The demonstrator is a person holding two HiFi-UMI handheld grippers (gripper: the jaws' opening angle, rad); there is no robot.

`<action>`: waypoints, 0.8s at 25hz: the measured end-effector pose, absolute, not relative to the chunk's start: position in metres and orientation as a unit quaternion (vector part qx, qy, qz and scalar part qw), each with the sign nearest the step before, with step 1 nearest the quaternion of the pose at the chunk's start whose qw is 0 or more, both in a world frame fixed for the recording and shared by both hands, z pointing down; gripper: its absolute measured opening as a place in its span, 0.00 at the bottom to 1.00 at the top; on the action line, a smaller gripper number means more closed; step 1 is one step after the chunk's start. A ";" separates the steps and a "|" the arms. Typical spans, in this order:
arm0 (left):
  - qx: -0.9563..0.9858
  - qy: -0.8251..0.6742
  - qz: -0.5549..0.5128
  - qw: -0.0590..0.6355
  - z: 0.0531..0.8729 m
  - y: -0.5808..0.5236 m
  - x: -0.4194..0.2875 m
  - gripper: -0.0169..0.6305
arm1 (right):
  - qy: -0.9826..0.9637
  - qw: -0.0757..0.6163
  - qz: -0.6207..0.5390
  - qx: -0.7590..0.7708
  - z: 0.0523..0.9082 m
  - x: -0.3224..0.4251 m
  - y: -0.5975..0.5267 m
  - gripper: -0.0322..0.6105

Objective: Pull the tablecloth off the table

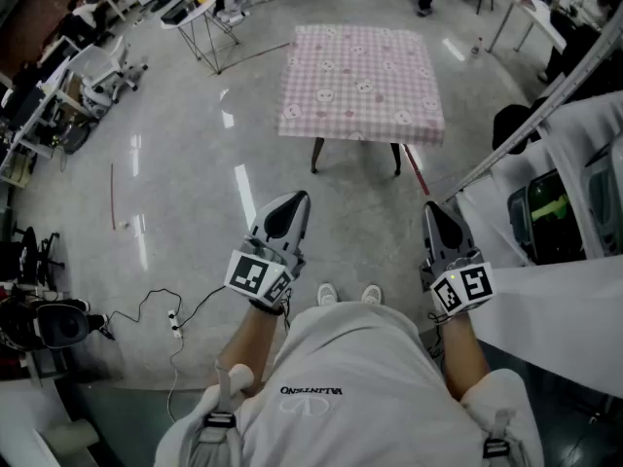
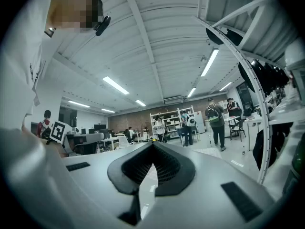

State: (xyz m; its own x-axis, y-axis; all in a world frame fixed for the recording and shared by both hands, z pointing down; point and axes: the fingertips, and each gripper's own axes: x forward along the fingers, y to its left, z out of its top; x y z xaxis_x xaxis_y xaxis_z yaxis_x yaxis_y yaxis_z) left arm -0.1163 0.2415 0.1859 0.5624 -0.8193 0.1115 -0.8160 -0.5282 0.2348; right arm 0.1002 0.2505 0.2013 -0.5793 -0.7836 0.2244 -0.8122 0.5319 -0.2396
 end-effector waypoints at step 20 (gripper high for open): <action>0.880 -0.451 -0.022 0.149 0.194 0.250 -0.153 0.02 | -0.852 0.030 0.192 0.486 0.216 0.076 0.255 0.06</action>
